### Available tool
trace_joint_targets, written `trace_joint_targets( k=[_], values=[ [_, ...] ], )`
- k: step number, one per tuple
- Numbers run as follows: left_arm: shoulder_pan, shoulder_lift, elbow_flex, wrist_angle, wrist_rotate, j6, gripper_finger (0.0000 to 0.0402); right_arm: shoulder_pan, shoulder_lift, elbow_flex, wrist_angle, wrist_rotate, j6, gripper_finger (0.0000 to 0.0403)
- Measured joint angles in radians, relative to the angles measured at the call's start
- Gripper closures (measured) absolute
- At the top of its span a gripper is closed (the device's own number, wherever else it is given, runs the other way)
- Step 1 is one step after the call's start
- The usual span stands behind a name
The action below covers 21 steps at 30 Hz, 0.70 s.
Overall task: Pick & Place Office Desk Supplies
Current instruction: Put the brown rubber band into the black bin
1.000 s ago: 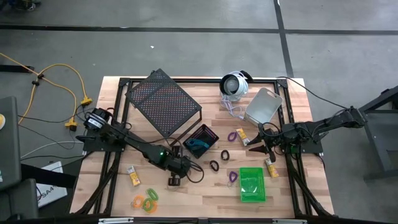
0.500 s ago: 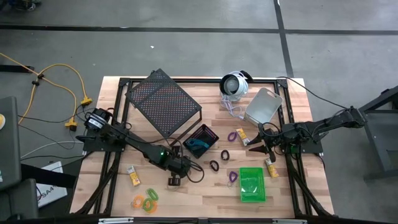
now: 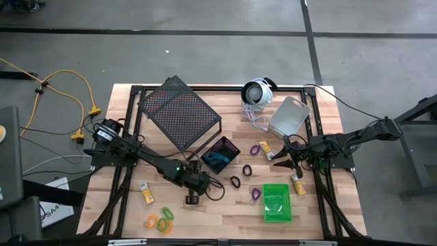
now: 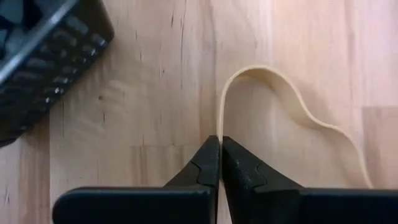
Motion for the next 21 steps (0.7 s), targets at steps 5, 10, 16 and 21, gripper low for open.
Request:
trace_joint_targets(
  k=[5, 10, 16, 21],
  values=[
    [0.000, -0.036, 0.032, 0.018, -0.002, 0.015, 0.0400, 0.000, 0.000, 0.000, 0.000, 0.000, 0.000, 0.0283],
    [-0.001, -0.078, 0.095, 0.030, -0.040, 0.094, 0.0400, 0.000, 0.000, 0.000, 0.000, 0.000, 0.000, 0.0283],
    [-0.001, -0.107, 0.205, -0.009, -0.117, 0.181, 0.0401, 0.000, 0.000, 0.000, 0.000, 0.000, 0.000, 0.0283],
    [0.006, -0.108, 0.339, -0.156, -0.189, 0.245, 0.0401, 0.000, 0.000, 0.000, 0.000, 0.000, 0.000, 0.0283]
  ],
)
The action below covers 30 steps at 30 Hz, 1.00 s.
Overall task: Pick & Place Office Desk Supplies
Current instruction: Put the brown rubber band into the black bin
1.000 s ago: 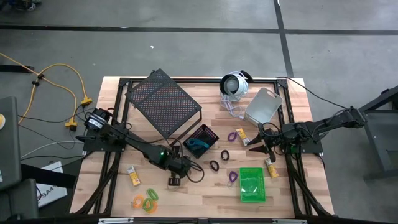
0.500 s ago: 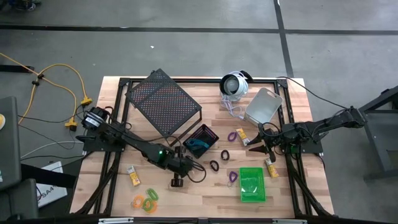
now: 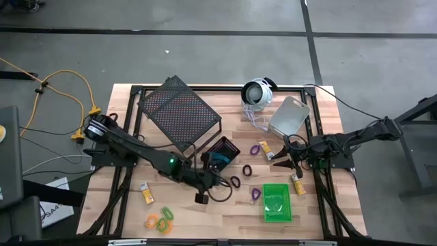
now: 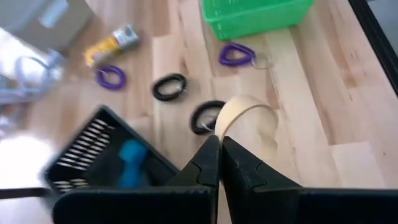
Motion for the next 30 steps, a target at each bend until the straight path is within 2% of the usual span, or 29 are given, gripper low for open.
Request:
trace_joint_targets(
  k=[7, 12, 17, 23, 30],
  values=[
    [0.056, 0.000, 0.133, -0.096, -0.010, 0.079, 0.0401, 0.000, 0.000, 0.000, 0.000, 0.000, 0.000, 0.0283],
    [0.124, 0.000, 0.154, -0.128, -0.027, 0.117, 0.0401, 0.000, 0.000, 0.000, 0.000, 0.000, 0.000, 0.0283],
    [0.191, 0.007, 0.154, -0.159, -0.058, 0.024, 0.0401, 0.000, 0.000, 0.000, 0.000, 0.000, 0.000, 0.0283],
    [0.223, 0.017, 0.154, -0.214, -0.129, -0.171, 0.0401, 0.000, 0.000, 0.000, 0.000, 0.000, 0.000, 0.0283],
    [0.239, 0.026, 0.154, -0.191, -0.114, -0.116, 0.0401, 0.000, 0.000, 0.000, 0.000, 0.000, 0.000, 0.0283]
  ],
)
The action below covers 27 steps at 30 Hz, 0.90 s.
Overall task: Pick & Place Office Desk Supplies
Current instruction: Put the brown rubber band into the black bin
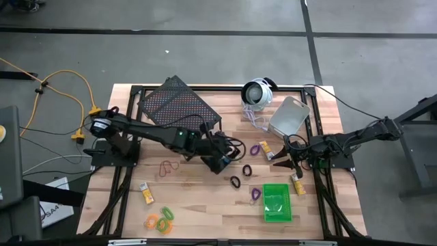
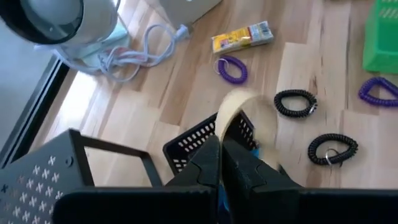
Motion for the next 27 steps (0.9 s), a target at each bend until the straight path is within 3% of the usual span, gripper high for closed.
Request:
trace_joint_targets(
  k=[5, 13, 27],
  values=[
    [0.019, 0.000, 0.000, 0.013, 0.069, 0.217, 0.0401, 0.000, 0.000, 0.000, 0.000, 0.000, 0.000, 0.0283],
    [0.082, 0.000, 0.000, -0.040, 0.264, 0.609, 0.0401, 0.000, 0.000, 0.000, 0.000, 0.000, 0.000, 0.0283],
    [0.177, 0.044, 0.000, -0.075, 0.407, 0.840, 0.0401, 0.000, 0.000, 0.000, -0.001, 0.000, 0.000, 0.0283]
  ],
)
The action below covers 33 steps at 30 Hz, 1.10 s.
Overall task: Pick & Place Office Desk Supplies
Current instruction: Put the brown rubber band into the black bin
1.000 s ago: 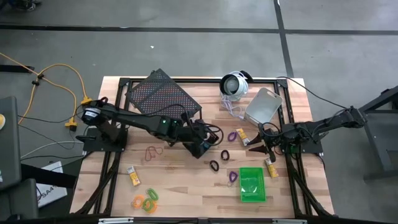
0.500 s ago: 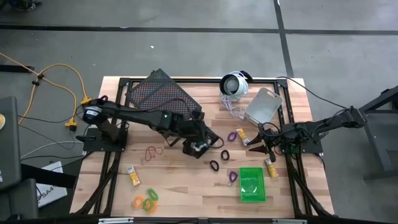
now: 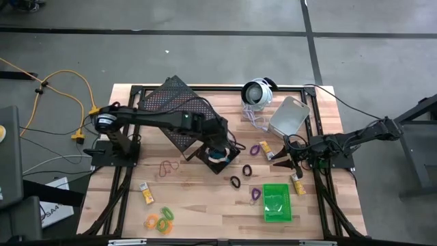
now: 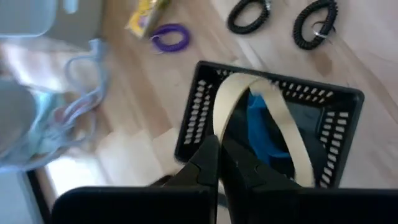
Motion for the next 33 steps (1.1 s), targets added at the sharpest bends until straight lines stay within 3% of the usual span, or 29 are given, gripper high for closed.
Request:
trace_joint_targets(
  k=[11, 24, 33],
  values=[
    [-0.017, 0.114, -0.001, -0.023, 0.012, 0.005, 0.0401, 0.000, 0.011, 0.000, 0.001, 0.001, 0.000, 0.0283],
    [-0.029, 0.136, -0.001, -0.028, 0.026, 0.004, 0.0400, 0.000, 0.011, 0.000, 0.001, 0.001, 0.000, 0.0283],
    [-0.005, 0.135, -0.001, -0.028, 0.023, 0.004, 0.0341, 0.000, 0.011, 0.000, 0.001, 0.000, 0.000, 0.0283]
  ],
)
